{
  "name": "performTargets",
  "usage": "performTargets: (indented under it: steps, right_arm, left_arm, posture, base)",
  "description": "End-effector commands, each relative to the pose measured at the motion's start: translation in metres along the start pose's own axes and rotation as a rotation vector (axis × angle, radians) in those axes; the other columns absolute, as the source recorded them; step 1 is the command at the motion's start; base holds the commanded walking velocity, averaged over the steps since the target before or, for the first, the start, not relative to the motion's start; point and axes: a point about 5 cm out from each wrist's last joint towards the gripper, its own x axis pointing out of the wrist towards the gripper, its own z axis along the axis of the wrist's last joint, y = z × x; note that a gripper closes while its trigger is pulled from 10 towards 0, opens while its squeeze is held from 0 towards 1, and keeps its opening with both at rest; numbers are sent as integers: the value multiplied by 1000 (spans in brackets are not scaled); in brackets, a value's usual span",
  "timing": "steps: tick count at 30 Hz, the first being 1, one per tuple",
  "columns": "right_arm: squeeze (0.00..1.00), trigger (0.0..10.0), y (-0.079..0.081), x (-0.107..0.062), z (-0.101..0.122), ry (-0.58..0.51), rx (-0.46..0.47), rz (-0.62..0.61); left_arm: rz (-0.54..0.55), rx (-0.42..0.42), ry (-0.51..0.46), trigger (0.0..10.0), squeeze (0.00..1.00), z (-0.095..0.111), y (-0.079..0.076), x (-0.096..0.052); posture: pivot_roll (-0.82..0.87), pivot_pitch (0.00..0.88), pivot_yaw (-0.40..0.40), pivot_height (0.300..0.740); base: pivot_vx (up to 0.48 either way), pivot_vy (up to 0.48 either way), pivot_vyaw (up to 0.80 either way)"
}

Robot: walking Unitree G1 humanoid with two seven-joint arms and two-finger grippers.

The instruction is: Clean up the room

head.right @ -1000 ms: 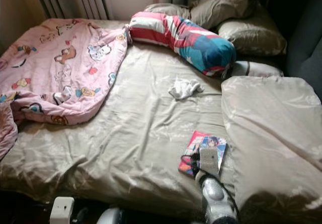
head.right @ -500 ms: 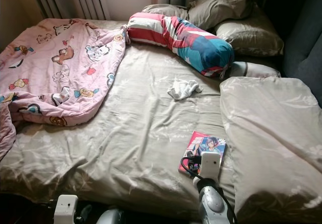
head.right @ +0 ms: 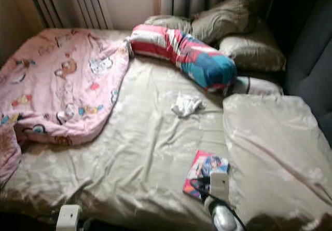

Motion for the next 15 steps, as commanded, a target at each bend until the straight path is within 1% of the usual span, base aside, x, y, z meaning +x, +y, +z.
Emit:
performTargets:
  steps: [1, 5, 6, 8, 11, 15]
  right_arm:
    - [0, 10000, -8, -13, -32, 140, -6, -26]
    - [0, 10000, -15, -27, -60, 270, -10, -54]
    - [0, 10000, -15, -27, -60, 270, -10, -54]
    - [0, 10000, -19, -35, -74, 333, -8, -73]
    - [0, 10000, -20, -37, -76, 338, 14, -80]
    - [0, 10000, -19, -39, -80, 359, 19, -79]
  left_arm:
    - [22, -30, 102, 10000, 0, -25, 5, -9]
    - [43, -44, 155, 10000, 0, -35, 9, -14]
    - [43, -44, 155, 10000, 0, -35, 9, -14]
    - [56, -42, 198, 10000, 0, -44, 9, -17]
    - [62, -43, 224, 10000, 0, -49, 10, -20]
    - [60, -52, 237, 10000, 0, -52, 9, -22]
  posture:
    - [-10, 125, -1, 740]
    - [-12, 113, -2, 740]
    - [-12, 113, -2, 740]
    - [-3, 97, -4, 740]
    - [-9, 94, -4, 740]
    - [-19, 86, -3, 740]
  base:
    - [0, 0, 0]
    - [0, 0, 0]
    - [0, 0, 0]
    - [0, 0, 0]
    - [0, 0, 0]
    - [0, 0, 0]
